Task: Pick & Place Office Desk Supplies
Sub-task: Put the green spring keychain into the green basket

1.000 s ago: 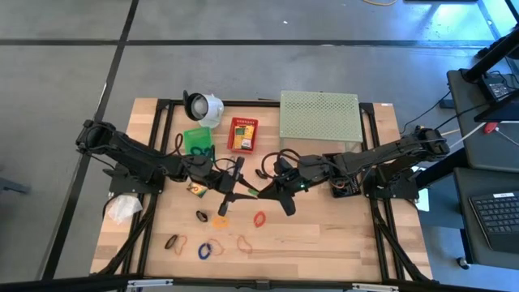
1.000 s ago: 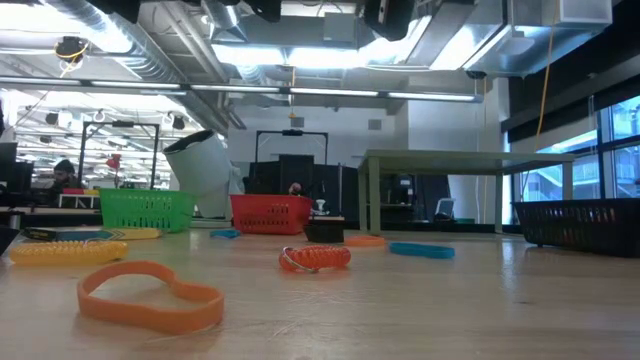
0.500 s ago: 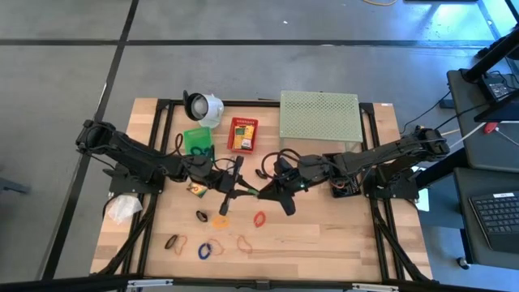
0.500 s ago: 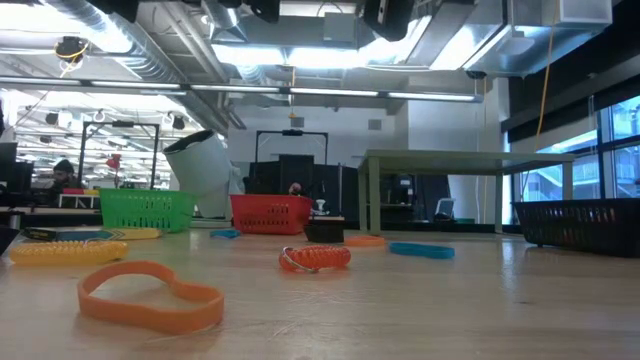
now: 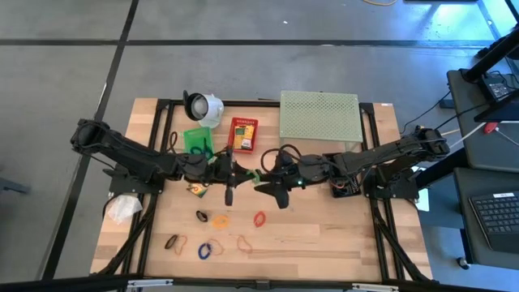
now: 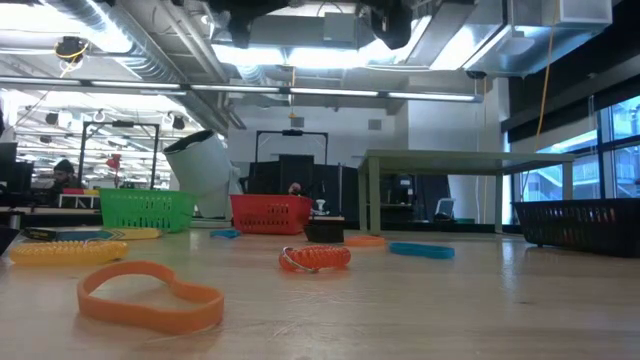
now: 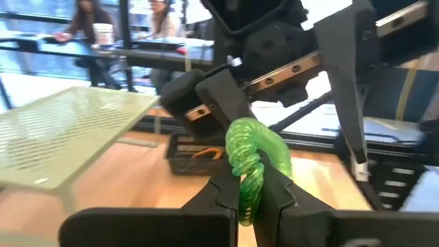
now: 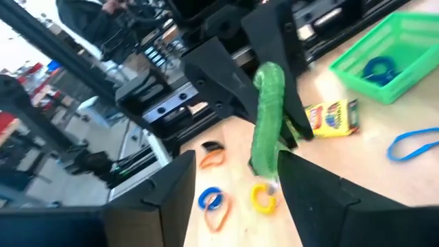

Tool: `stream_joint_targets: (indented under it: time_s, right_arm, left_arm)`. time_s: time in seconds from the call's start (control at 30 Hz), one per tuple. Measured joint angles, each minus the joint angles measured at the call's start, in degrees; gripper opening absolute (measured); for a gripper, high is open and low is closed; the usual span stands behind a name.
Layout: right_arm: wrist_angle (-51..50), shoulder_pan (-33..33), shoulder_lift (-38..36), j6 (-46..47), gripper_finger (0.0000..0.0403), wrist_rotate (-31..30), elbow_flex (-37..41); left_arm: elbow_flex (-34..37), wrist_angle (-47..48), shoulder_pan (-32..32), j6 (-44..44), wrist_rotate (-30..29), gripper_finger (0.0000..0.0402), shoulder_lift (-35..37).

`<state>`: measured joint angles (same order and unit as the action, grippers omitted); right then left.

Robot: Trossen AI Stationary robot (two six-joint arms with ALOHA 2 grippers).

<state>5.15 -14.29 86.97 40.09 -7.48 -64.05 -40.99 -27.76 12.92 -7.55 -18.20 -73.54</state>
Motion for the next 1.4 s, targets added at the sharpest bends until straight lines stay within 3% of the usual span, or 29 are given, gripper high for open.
stream_joint_targets:
  time_s: [0.27, 0.47, 0.7, 0.93, 1.1, 1.4]
  right_arm:
    - [0.0, 0.3, 0.0, -2.9, 0.0205, -7.0, 0.0]
    - [-2.1, 1.3, 0.0, -3.4, 0.0204, -7.5, 0.0]
    - [-14.6, 2.3, 0.0, -0.3, 0.0204, -7.5, 0.0]
    - [-16.8, 1.7, 0.0, -0.2, 0.0204, -9.4, 0.0]
    - [-16.8, 1.1, 0.0, -1.3, 0.0204, -9.5, 0.0]
    - [-16.8, -0.6, 0.0, -4.6, 0.0203, -9.7, 0.0]
  left_arm:
    - [0.0, 11.9, 3.0, -1.2, -13.4, 0.0007, 7.8]
    - [0.0, 21.3, 4.8, -6.4, -18.8, 0.0007, 14.5]
    - [0.0, 42.6, 2.7, -20.4, -21.9, 0.0007, 21.6]
    - [0.0, 62.3, -5.8, -33.2, -17.3, 0.0007, 25.0]
    - [0.0, 69.4, -13.3, -34.3, -10.1, 0.0007, 24.0]
    - [0.0, 76.1, -23.3, -33.2, -5.2, 0.0007, 18.2]
